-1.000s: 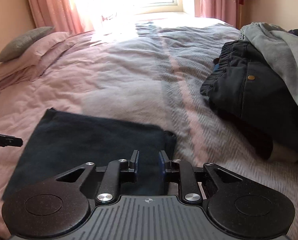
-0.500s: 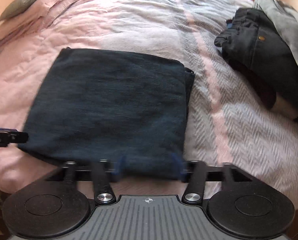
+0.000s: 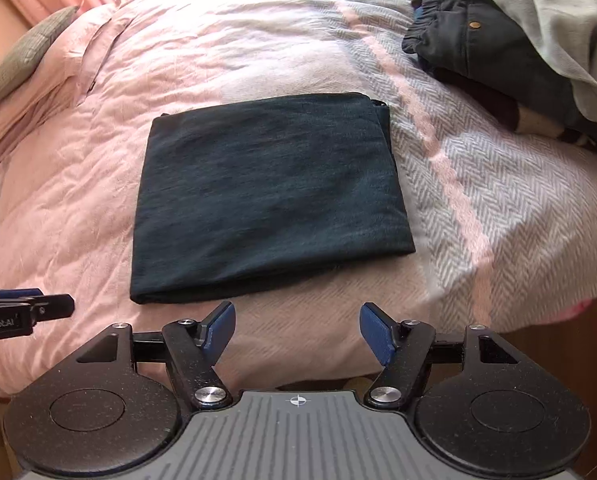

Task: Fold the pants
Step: 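Grasp the folded jeans edge with the left gripper while the right grasps beside it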

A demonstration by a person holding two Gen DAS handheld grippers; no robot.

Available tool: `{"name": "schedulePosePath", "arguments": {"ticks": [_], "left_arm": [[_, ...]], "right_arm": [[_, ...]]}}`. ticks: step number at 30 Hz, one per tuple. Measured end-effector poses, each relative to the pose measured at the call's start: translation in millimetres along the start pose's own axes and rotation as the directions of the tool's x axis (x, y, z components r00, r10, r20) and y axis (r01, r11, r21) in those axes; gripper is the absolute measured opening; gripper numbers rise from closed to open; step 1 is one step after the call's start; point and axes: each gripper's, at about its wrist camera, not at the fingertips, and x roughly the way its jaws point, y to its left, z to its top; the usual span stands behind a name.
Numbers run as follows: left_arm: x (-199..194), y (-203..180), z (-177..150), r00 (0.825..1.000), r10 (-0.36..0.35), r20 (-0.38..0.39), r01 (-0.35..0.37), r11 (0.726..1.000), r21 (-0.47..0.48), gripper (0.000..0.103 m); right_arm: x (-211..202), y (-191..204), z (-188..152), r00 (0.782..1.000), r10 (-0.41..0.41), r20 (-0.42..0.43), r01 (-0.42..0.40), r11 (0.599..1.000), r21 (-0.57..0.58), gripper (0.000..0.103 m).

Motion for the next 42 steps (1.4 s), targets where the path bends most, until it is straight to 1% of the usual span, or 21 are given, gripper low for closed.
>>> {"name": "schedulePosePath", "arguments": {"ticks": [4,11,14,15,16,18,21,24,26,28,33,35,37,38,39,40,42], "left_arm": [[-4.4,10.5,-0.5,1.000,-0.017,0.001,0.017,0.999,0.030,0.047],[-8.6,20.6,0.0,0.998,-0.055,-0.001,0.055,0.996,0.072,0.048],[-9.7,25.0,2.0,0.997,-0.072,0.003,0.072,0.995,0.076,0.048],[-9.7,27.9,2.4,0.997,-0.080,0.007,0.079,0.994,0.074,0.051],[-8.3,31.1,2.9,0.996,-0.091,0.014,0.089,0.994,0.069,0.052],[-2.9,38.8,4.1,0.992,-0.124,0.033,0.122,0.991,0.056,0.061],[13.1,49.5,6.5,0.982,-0.174,0.077,0.171,0.984,0.051,0.061],[41.1,60.8,13.3,0.965,-0.242,0.102,0.239,0.970,0.035,0.061],[65.4,66.9,19.6,0.951,-0.287,0.116,0.287,0.958,0.017,0.061],[91.9,69.4,27.6,0.937,-0.325,0.129,0.329,0.944,-0.002,0.061],[151.4,77.1,50.4,0.915,-0.369,0.162,0.388,0.915,-0.108,0.061],[167.5,82.1,58.2,0.900,-0.394,0.187,0.422,0.896,-0.142,0.061],[181.9,87.7,63.5,0.887,-0.414,0.204,0.448,0.877,-0.172,0.061],[188.2,90.0,65.7,0.880,-0.426,0.209,0.464,0.866,-0.188,0.061],[193.8,92.3,67.6,0.869,-0.446,0.215,0.486,0.850,-0.203,0.060],[199.4,95.4,69.5,0.855,-0.469,0.223,0.513,0.830,-0.219,0.059],[207.8,101.4,70.5,0.819,-0.521,0.242,0.571,0.781,-0.253,0.059]], "right_arm": [[-6.0,13.7,-7.1,1.000,-0.029,0.007,0.029,0.999,0.020,0.066],[-10.6,31.2,-11.9,0.999,-0.053,0.012,0.053,0.998,0.033,0.066],[-12.0,35.0,-11.7,0.999,-0.045,0.017,0.044,0.999,0.030,0.066],[-12.0,35.3,-11.2,0.999,-0.037,0.017,0.037,0.999,0.025,0.066],[-11.1,34.0,-10.6,0.999,-0.029,0.018,0.029,0.999,0.022,0.066],[-6.4,26.3,-7.8,1.000,-0.016,0.017,0.016,0.999,0.029,0.066],[2.4,-0.1,1.8,0.999,-0.029,0.032,0.027,0.997,0.072,0.066],[14.0,-36.4,18.0,0.995,-0.006,0.104,-0.005,0.995,0.104,0.066],[29.2,-59.2,30.6,0.987,0.026,0.157,-0.045,0.992,0.119,0.066],[50.9,-81.8,43.9,0.982,0.073,0.173,-0.096,0.987,0.131,0.066],[113.7,-129.8,76.3,0.972,0.159,0.174,-0.193,0.961,0.199,0.066],[134.1,-142.6,86.5,0.961,0.219,0.168,-0.251,0.946,0.205,0.066],[155.7,-155.5,95.5,0.948,0.280,0.154,-0.309,0.927,0.212,0.066],[164.3,-161.8,99.5,0.932,0.329,0.153,-0.356,0.910,0.213,0.066],[170.0,-167.8,103.1,0.914,0.374,0.156,-0.401,0.890,0.216,0.066],[175.3,-173.0,106.4,0.898,0.414,0.151,-0.439,0.872,0.216,0.066],[184.0,-183.5,113.6,0.858,0.499,0.121,-0.513,0.833,0.206,0.066]]}}
